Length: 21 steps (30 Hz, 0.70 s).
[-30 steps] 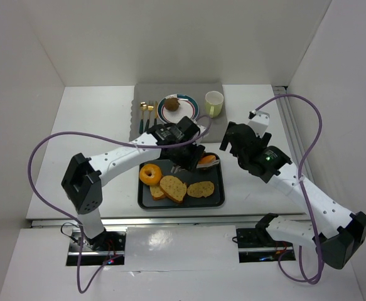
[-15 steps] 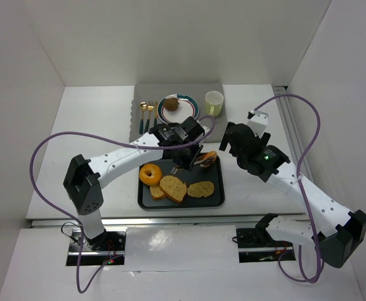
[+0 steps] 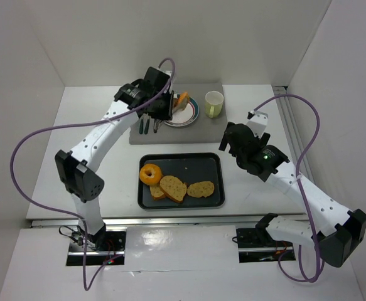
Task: Place the bread
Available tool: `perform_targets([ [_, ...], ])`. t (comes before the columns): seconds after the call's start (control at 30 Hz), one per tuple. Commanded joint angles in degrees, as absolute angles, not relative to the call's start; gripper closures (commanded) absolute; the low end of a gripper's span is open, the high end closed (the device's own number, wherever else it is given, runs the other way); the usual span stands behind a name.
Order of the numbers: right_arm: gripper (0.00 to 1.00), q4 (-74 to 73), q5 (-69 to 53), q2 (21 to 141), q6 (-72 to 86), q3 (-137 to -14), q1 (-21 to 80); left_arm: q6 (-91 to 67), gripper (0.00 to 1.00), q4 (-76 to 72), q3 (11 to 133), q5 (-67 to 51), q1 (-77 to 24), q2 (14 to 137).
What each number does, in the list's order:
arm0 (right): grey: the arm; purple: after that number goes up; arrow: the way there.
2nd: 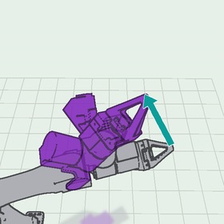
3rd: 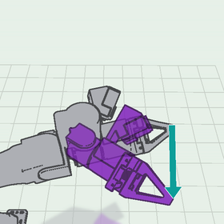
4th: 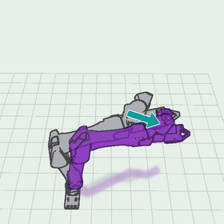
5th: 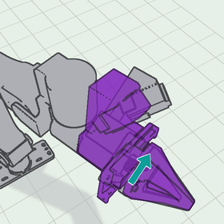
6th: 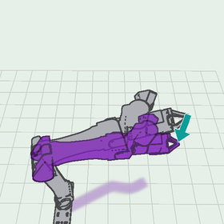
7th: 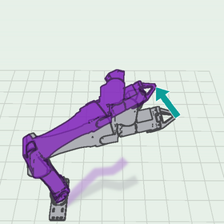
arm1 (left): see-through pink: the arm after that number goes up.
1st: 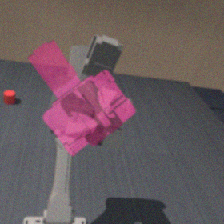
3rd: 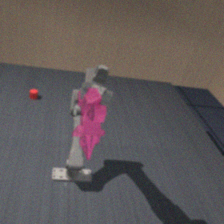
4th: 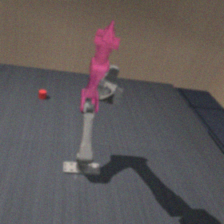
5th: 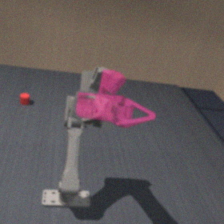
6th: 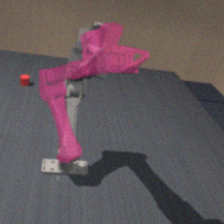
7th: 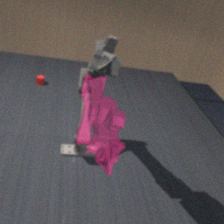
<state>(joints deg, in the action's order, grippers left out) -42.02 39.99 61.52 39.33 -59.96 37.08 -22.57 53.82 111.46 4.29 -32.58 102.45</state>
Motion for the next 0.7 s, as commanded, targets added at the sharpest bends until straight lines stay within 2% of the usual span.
perform_targets([
  [0.0, 0.0, -42.8, 41.84, 62.23, 39.29, -59.85, 36.83, -23.99, 0.81, 50.63, 120.63, 6.33, -31.64, 109.4],
  [0.13, 0.0, -42.28, 41.23, 62.23, 39.29, -59.85, 36.83, -23.47, 0.76, 50.63, 129.8, 7.91, -29.45, 119.77],
  [0.17, 0.0, -42.28, 41.22, 62.23, 39.9, -59.85, 36.83, -23.47, 0.7, 51.15, 131.21, 6.87, -28.66, 123.19],
  [0.27, 0.0, -42.8, 41.22, 62.23, 39.9, -59.33, 36.83, -24.08, 0.64, 51.15, 132.98, 5.98, -28.13, 126.03],
  [0.3, 0.0, -42.8, 41.22, 62.23, 39.9, -59.33, 36.83, -24.69, 0.6, 50.63, 132.46, 5.98, -28.12, 126.04],
  [0.33, 0.0, -42.8, 41.22, 62.23, 39.9, -59.33, 36.83, -24.7, 0.48, 50.63, 131.67, 5.98, -28.12, 126.56],
  [0.47, 0.0, -42.8, 40.69, 62.75, 39.9, -59.33, 36.3, -24.7, 0.36, 50.1, 130.52, 3.79, -28.12, 125.78],
  [0.67, 0.0, -42.11, 39.99, 63.28, 40.43, -59.33, 36.3, -24.08, 0.32, 50.1, 126.92, 2.55, -28.12, 120.24],
])
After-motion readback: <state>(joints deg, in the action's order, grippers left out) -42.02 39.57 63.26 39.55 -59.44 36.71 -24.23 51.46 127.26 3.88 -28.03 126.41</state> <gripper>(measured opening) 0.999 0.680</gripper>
